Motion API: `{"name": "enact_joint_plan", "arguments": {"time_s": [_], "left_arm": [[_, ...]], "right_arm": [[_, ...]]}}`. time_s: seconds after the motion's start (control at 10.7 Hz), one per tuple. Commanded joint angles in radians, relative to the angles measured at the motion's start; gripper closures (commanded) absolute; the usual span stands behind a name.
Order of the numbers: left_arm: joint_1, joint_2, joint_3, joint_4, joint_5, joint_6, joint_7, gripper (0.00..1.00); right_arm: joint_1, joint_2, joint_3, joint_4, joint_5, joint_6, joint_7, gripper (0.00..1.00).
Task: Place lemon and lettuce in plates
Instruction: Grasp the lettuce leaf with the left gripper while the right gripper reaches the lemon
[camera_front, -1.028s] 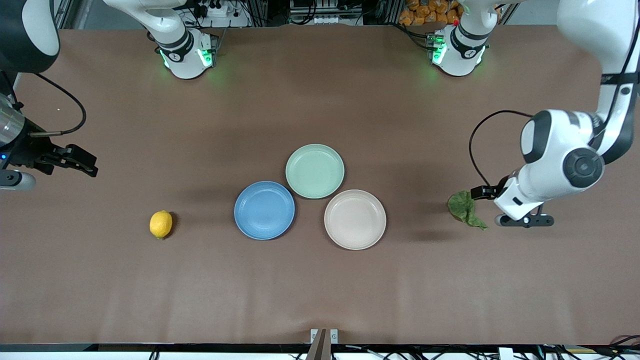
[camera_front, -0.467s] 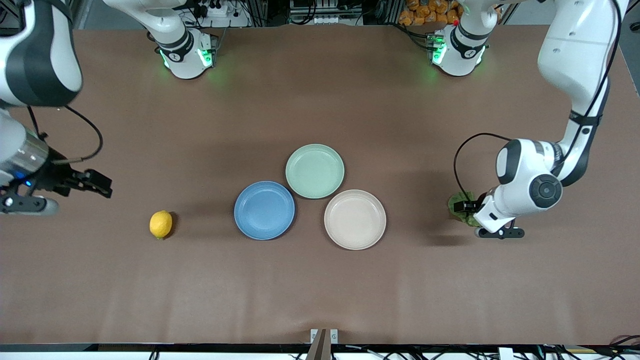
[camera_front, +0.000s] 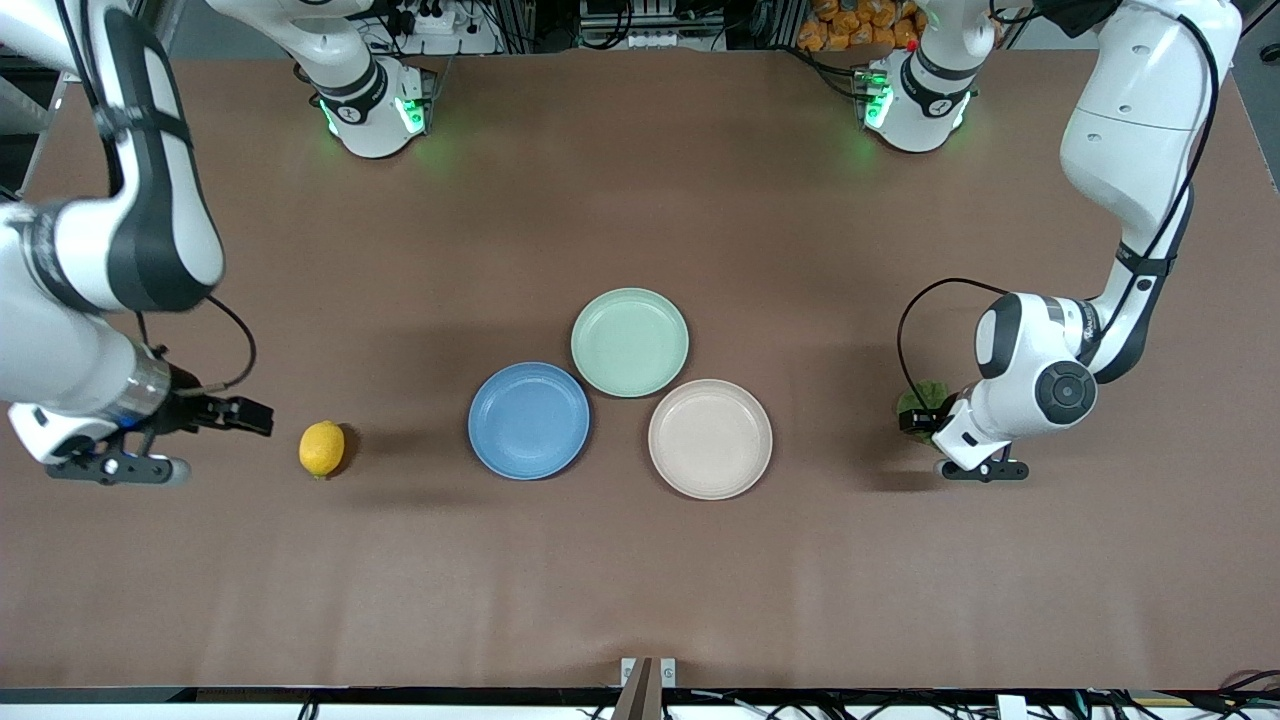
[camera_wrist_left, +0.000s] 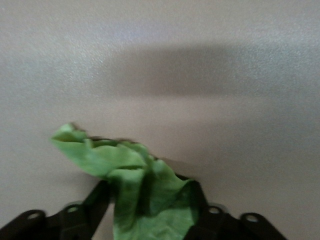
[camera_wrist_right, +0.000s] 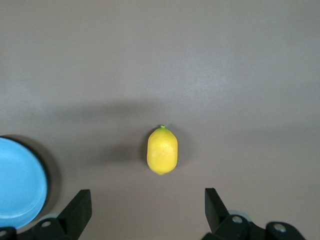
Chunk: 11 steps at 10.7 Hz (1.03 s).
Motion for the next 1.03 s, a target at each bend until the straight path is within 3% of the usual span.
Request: {"name": "enact_joint_plan", "arguments": {"time_s": [0.0,0.28,0.75,0.93], "left_arm": [[0.002,0.0,-0.004,0.002,0.032,0.002,-0.01,1.0],[0.006,-0.017,-0.002,0.001,0.034,-0.012,-0.008,1.0],[-0.014,-0.152,-0.016,0.038,0.032,-0.194,-0.013,1.0],[-0.067,-0.161,-0.017,0.125,0.012,-0.318,-0.043,1.0]], "right_arm": [[-0.008,0.03,0.005,-0.099,0.021,0.112,0.008,0.0],[-0.013,0.118,0.005,-0.162,0.023,0.231,0.049,0.0],[-0.017,0.215,0.005,-0.162,0.023,0.292,0.111,0.0],[-0.019,0.244,0.003,-0.162,0.021,0.303,0.111,0.0]]}}
